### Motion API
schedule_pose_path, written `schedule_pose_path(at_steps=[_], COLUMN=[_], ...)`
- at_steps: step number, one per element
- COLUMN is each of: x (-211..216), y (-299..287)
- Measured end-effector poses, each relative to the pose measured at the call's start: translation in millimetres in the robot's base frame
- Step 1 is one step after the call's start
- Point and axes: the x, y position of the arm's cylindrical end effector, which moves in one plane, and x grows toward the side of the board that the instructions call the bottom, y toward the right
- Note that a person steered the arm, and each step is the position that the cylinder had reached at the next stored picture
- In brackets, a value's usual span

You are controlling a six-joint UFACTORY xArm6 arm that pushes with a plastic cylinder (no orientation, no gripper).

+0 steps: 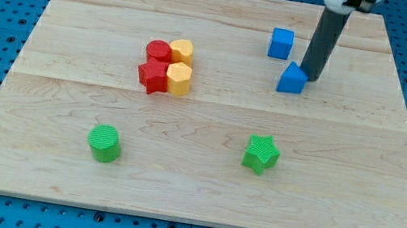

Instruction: Push the green star to up

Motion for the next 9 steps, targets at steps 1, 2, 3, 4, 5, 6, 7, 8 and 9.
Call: schedule_pose_path(at_steps=[1, 2, 3, 4, 5, 6, 7, 8, 9], x=[26, 36, 123, 177, 178, 153, 120, 140, 171], y=[-20, -1, 33, 7, -57, -94, -92, -67, -58])
